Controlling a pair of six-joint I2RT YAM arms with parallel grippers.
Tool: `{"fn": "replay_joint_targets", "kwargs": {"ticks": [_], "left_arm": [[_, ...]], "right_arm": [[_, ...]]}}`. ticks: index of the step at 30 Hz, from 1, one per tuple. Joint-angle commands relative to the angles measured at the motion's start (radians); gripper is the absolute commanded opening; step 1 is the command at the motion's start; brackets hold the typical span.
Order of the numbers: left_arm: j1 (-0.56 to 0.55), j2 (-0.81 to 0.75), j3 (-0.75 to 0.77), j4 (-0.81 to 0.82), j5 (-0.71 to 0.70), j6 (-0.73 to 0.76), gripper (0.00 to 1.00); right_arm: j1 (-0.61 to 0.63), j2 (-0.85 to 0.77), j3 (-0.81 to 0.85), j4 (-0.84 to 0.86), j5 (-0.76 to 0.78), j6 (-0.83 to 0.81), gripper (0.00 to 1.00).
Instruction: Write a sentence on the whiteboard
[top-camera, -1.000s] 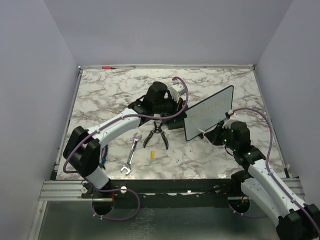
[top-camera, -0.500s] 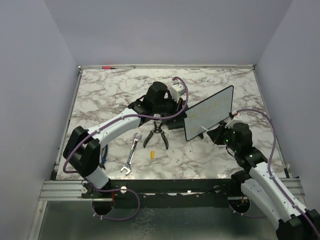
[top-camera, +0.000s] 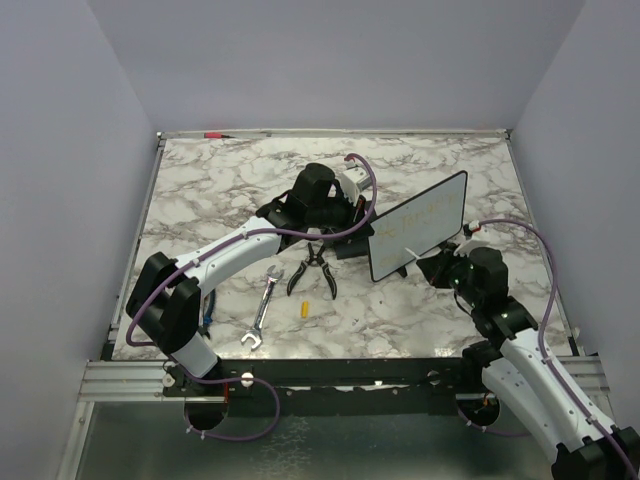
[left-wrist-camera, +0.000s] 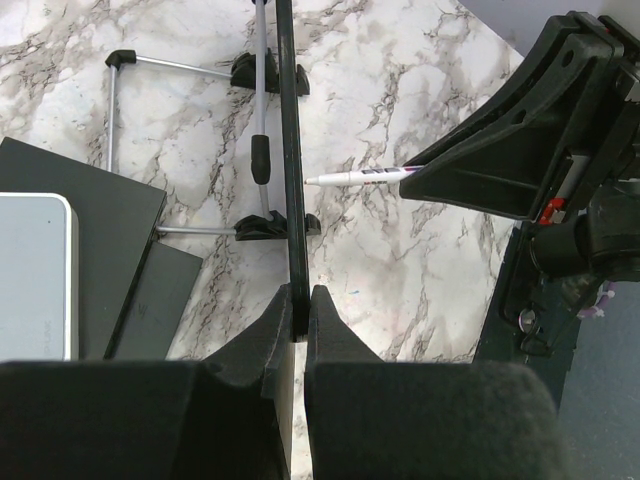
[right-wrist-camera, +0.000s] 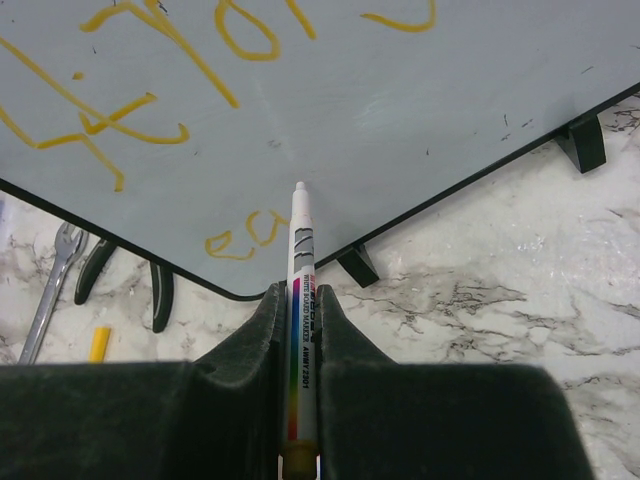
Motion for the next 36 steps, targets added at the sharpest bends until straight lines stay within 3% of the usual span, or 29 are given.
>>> {"fn": "replay_joint_targets", "kwargs": {"ticks": [1,20,36], "left_arm": [[-0.013,0.009,0.019,-0.035,0.061,-0.002,0.00],[-0.013,0.018,0.018,-0.034,0.064,-0.002,0.00],[-0.013,0.016,0.019,-0.035,0.065,-0.001,0.00]], "right_arm": [[0.002,0.002,0.008,0.004,0.026,0.001,0.01],[0.001,0.053,-0.010,0.081,-0.004,-0.028,0.01],[0.001,0.099,-0.001,0.079,-0.121,-0.034,0.01]]}}
